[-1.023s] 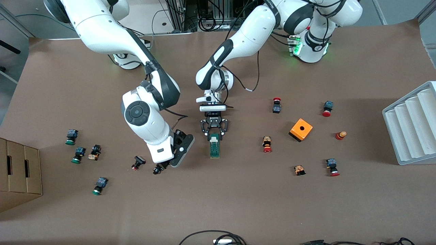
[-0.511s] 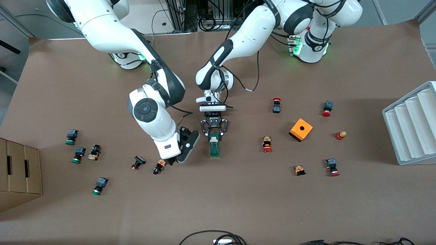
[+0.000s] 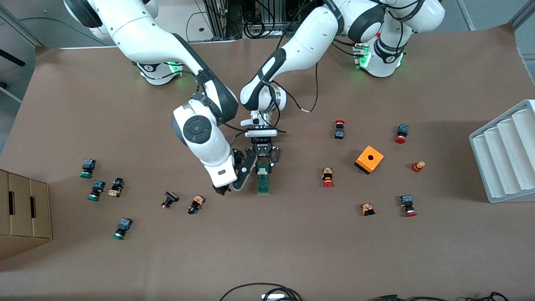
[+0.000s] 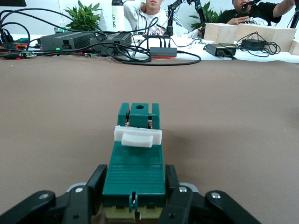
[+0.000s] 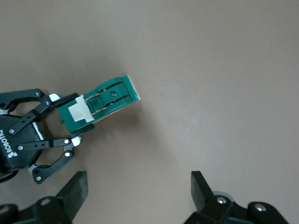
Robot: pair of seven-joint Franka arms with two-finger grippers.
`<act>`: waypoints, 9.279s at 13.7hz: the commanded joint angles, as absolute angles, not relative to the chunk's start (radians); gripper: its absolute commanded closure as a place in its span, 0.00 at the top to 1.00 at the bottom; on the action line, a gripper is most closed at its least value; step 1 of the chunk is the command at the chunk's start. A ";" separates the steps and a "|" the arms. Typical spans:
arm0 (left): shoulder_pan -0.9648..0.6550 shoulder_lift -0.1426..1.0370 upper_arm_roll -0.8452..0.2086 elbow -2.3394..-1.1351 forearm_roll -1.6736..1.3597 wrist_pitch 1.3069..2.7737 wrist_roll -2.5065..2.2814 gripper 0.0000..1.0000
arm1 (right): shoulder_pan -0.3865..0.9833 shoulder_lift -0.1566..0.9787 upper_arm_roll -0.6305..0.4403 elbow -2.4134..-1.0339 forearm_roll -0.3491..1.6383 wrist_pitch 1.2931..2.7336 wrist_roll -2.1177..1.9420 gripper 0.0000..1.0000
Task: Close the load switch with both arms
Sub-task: 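Bring the right gripper down over the white switch handle, then grasp the white handle with the right gripper, then lift the white handle upright with the right gripper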
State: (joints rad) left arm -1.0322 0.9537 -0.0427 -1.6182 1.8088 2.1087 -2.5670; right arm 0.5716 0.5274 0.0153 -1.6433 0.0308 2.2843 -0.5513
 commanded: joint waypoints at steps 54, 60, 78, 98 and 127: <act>-1.043 0.973 -0.034 -1.600 1.828 2.100 -2.589 0.58 | 0.850 0.742 -0.129 -1.625 -0.028 2.523 -0.437 0.97; -1.043 0.973 -0.034 -1.600 1.829 2.100 -2.588 0.58 | 0.850 0.752 -0.129 -1.611 -0.028 2.525 -0.436 0.93; -1.042 0.973 -0.032 -1.600 1.829 2.102 -2.588 0.58 | 0.848 0.747 -0.130 -1.603 -0.037 2.525 -0.442 0.67; -1.043 0.973 -0.034 -1.603 1.829 2.103 -2.588 0.58 | 0.834 0.735 -0.146 -1.588 -0.063 2.539 -0.463 0.62; -1.042 0.971 -0.034 -1.601 1.829 2.103 -2.588 0.58 | 0.810 0.729 -0.144 -1.565 -0.061 2.539 -0.463 0.61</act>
State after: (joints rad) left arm -1.0323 0.9566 -0.0425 -1.6180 1.8127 2.1085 -2.5675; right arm 0.8233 0.7198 -0.1397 -1.5848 -0.0310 2.5220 -0.4619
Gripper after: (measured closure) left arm 0.419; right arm 0.388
